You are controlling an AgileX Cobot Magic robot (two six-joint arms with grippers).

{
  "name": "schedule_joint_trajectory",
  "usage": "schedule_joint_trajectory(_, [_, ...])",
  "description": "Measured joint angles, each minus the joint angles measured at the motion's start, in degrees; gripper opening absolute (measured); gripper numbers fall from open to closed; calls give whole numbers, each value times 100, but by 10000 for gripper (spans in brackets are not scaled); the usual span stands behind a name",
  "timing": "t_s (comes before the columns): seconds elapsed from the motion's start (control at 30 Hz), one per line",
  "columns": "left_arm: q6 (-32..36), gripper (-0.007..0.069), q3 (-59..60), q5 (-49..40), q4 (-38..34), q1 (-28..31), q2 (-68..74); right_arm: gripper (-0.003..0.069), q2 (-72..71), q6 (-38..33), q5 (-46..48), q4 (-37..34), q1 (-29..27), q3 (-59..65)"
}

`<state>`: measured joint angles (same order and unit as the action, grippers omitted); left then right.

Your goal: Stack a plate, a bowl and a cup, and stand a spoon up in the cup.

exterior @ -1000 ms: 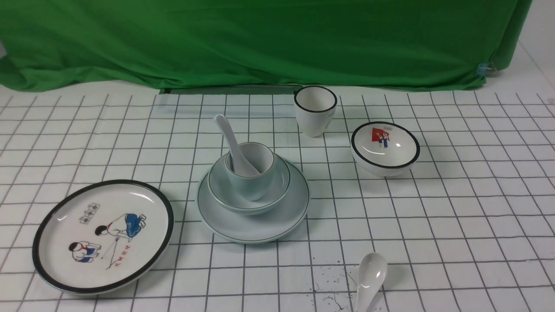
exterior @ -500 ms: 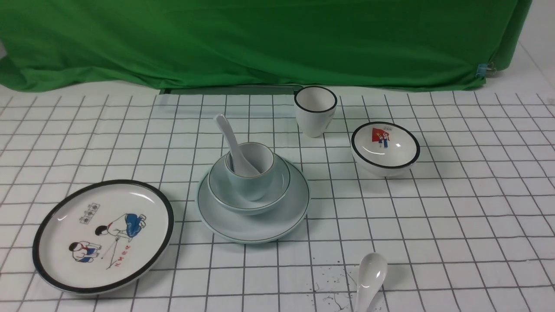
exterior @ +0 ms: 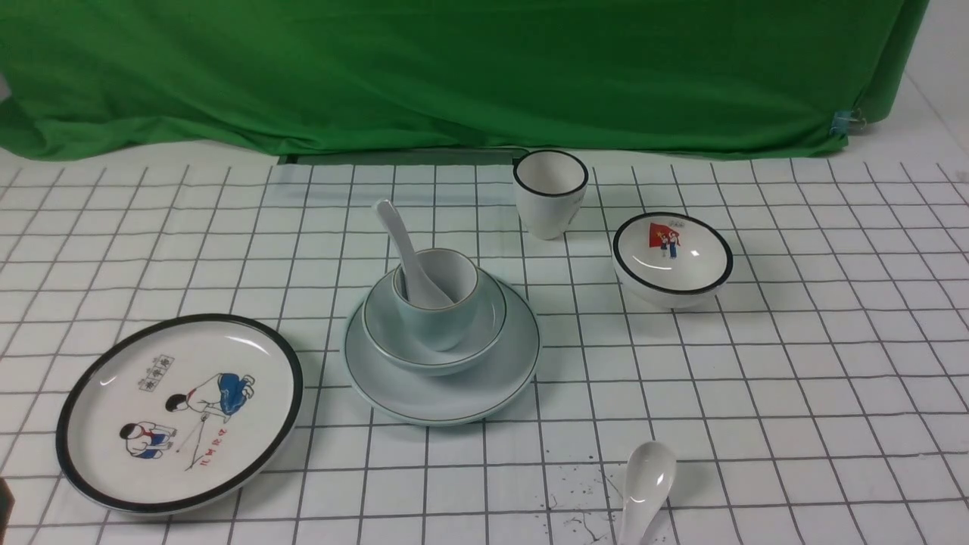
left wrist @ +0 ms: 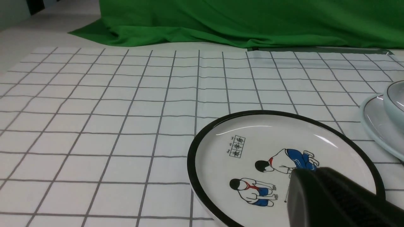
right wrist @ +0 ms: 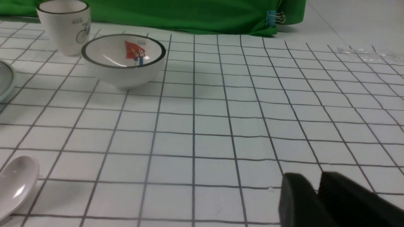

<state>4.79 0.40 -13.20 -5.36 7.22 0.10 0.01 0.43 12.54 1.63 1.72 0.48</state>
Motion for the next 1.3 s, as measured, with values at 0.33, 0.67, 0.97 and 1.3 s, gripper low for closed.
schedule_joint_trajectory(0.33, [128,-29,0,0,81,0,0,176,0,0,0,0,0,0])
schedule_joint_trajectory(0.67, [146,-29,0,0,85,4,0,195,0,0,0,0,0,0])
schedule_joint_trajectory(0.97, [146,-29,0,0,124,4,0,212,-5,0,0,0,0,0])
schedule_joint_trajectory(1.3, [146,-29,0,0,124,11,0,237,-5,0,0,0,0,0])
